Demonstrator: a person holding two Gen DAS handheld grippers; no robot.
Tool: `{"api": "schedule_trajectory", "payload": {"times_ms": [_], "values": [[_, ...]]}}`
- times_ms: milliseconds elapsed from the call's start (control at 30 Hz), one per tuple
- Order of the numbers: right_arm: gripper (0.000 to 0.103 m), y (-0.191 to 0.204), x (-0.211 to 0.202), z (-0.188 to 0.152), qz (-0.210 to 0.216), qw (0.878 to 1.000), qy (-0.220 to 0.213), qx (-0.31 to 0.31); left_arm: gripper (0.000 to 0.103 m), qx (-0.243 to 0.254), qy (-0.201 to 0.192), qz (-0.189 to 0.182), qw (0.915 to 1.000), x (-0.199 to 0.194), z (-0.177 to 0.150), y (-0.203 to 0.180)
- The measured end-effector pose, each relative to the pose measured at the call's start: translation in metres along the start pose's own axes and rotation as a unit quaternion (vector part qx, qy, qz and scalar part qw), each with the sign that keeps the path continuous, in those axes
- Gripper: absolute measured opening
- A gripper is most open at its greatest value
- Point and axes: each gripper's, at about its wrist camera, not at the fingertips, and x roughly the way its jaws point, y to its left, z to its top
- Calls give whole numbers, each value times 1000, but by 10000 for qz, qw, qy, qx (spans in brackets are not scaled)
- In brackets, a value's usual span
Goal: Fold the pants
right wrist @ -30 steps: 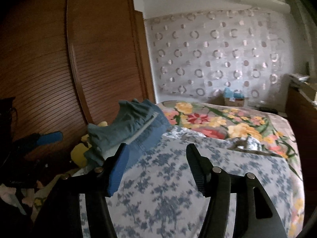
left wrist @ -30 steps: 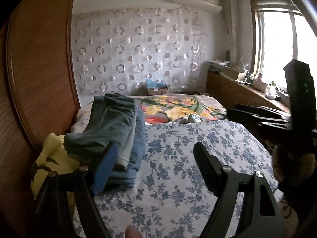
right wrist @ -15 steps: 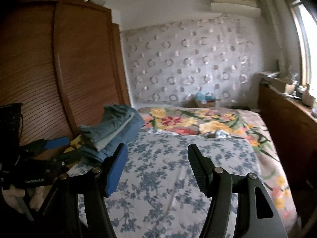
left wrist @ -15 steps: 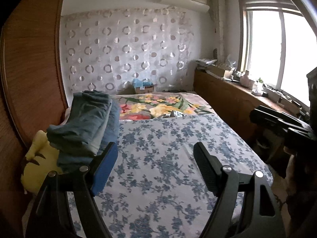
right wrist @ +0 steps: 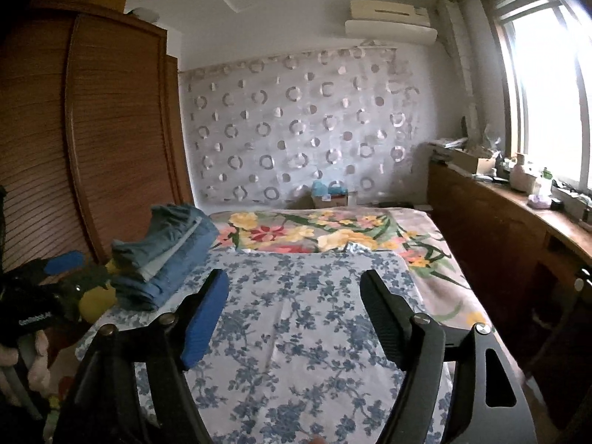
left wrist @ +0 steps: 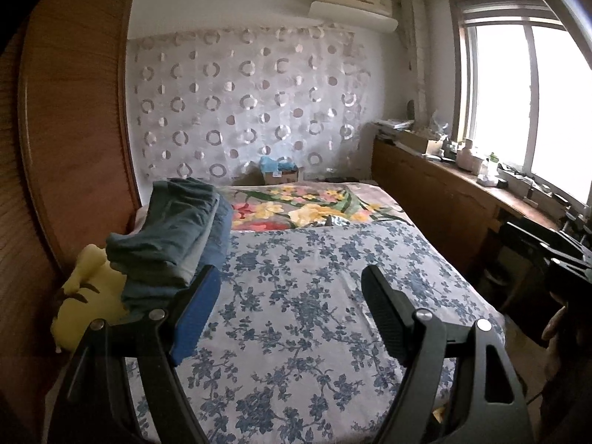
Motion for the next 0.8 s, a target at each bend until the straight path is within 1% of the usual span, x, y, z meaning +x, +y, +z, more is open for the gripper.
{"api": "schedule_trajectory", "payload": {"times_ms": [133,333,800], "values": [[79,8,-2,-4,-30,10000,18,16,79,-6,-23,-46,10000,-4,-2,-1],[80,1,-8,-6,-77,9999,1,69,79,25,-66,-43,10000,-9,-2,-4],[81,-10,-2,-6,-65,10000,-14,71,79,7,-114,-45,9999,-13,0,-6]]}}
